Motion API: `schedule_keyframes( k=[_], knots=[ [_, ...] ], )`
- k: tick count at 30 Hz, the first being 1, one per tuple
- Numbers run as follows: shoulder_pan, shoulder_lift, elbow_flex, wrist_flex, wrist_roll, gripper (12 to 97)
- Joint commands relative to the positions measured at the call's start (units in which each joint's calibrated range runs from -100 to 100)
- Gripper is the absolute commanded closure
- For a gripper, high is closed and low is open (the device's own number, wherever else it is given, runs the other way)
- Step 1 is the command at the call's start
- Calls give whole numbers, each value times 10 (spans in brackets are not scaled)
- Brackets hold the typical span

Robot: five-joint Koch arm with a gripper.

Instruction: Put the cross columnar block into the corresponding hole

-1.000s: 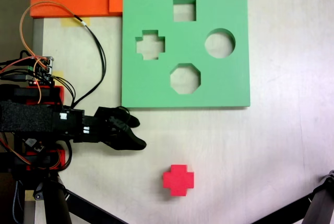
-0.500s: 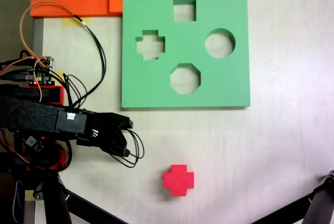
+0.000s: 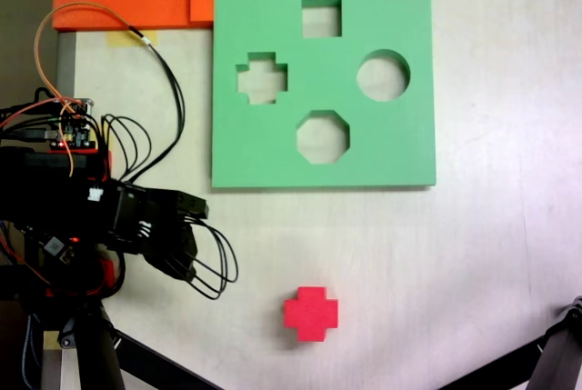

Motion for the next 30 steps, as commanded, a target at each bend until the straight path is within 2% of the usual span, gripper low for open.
schedule_keyframes(
  k=[1, 6, 8, 10, 20, 30],
  knots=[
    [0, 37, 63, -64, 2, 428],
    [-8, 45, 96, -64, 1, 387],
    [-8, 45, 102, -64, 1, 285],
    [-2, 58, 107, -64, 1, 241],
    [63, 39, 114, -64, 16, 240],
    [99, 14, 120, -64, 38, 241]
  ],
)
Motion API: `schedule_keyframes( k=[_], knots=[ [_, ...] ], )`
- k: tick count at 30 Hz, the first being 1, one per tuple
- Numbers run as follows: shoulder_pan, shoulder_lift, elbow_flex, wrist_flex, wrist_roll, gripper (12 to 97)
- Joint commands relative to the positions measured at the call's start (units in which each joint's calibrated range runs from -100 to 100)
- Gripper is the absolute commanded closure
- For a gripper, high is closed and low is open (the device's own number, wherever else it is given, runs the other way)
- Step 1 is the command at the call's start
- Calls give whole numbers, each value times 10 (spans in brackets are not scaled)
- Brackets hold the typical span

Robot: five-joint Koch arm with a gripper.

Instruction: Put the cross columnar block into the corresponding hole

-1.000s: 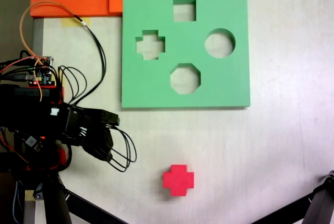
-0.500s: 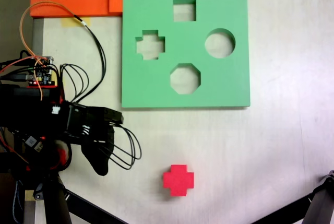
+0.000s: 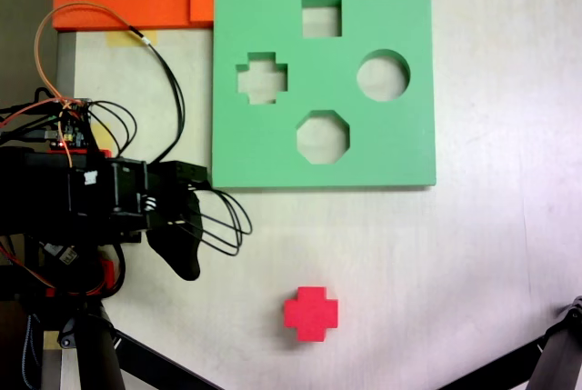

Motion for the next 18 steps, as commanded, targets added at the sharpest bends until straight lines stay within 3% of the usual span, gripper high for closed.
schedule_keyframes(
  k=[1, 11, 18],
  knots=[
    [18, -20, 43, -41, 21, 241],
    [63, -6, 43, -41, 63, 242],
    [-33, 48, 48, -41, -22, 244]
  ],
)
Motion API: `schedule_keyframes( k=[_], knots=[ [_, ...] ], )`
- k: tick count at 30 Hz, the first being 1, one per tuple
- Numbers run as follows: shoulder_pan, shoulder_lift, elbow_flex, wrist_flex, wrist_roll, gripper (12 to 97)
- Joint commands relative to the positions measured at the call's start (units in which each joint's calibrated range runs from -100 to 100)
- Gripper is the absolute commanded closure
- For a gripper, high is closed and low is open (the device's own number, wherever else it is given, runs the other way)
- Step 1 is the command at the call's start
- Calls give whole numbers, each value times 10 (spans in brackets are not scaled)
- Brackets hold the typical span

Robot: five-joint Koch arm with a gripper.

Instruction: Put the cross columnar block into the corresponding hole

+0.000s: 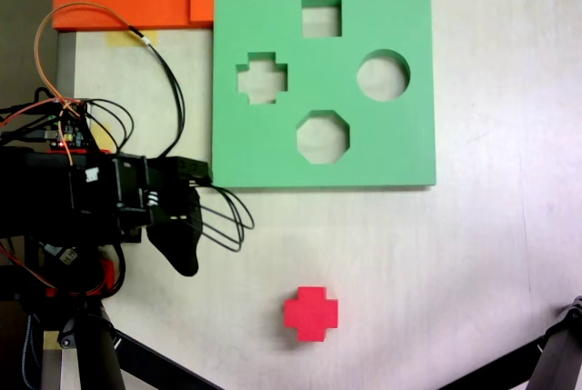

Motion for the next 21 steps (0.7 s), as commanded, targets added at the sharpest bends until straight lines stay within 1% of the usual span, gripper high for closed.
schedule_keyframes(
  k=[1, 6, 14, 21],
  knots=[
    [-32, 31, 51, -41, -38, 245],
    [-84, 112, 78, -41, -82, 245],
    [-147, 254, 159, -41, -128, 248],
    [-188, 345, 208, -41, -160, 252]
  ],
)
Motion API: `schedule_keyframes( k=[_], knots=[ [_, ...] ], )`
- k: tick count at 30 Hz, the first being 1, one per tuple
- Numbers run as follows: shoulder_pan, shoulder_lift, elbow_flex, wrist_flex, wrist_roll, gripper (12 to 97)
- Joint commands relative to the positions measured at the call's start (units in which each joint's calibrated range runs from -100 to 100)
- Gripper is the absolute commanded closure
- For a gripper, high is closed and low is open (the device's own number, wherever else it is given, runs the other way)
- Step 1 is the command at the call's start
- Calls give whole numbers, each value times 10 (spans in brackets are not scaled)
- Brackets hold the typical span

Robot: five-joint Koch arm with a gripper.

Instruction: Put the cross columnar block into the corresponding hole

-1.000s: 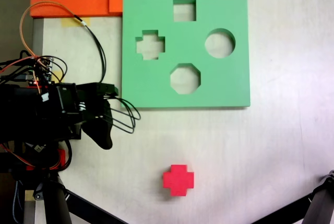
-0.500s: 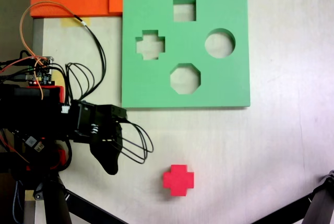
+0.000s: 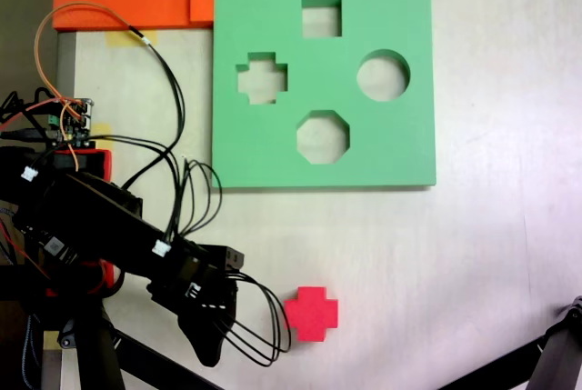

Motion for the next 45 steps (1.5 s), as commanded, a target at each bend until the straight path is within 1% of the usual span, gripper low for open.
schedule_keyframes(
  k=[1, 4, 13, 16, 19, 21, 27, 29, 45],
  knots=[
    [-12, 16, 54, -41, -17, 252],
    [-23, 45, 87, -41, -28, 283],
    [-30, 102, 142, -41, -38, 283],
    [-20, 109, 142, -41, -38, 285],
    [-6, 161, 184, -41, -35, 286],
    [0, 186, 207, -41, -30, 318],
    [20, 245, 256, -41, -15, 328],
    [21, 260, 273, -41, -12, 343],
    [25, 425, 393, -41, -10, 342]
  ],
)
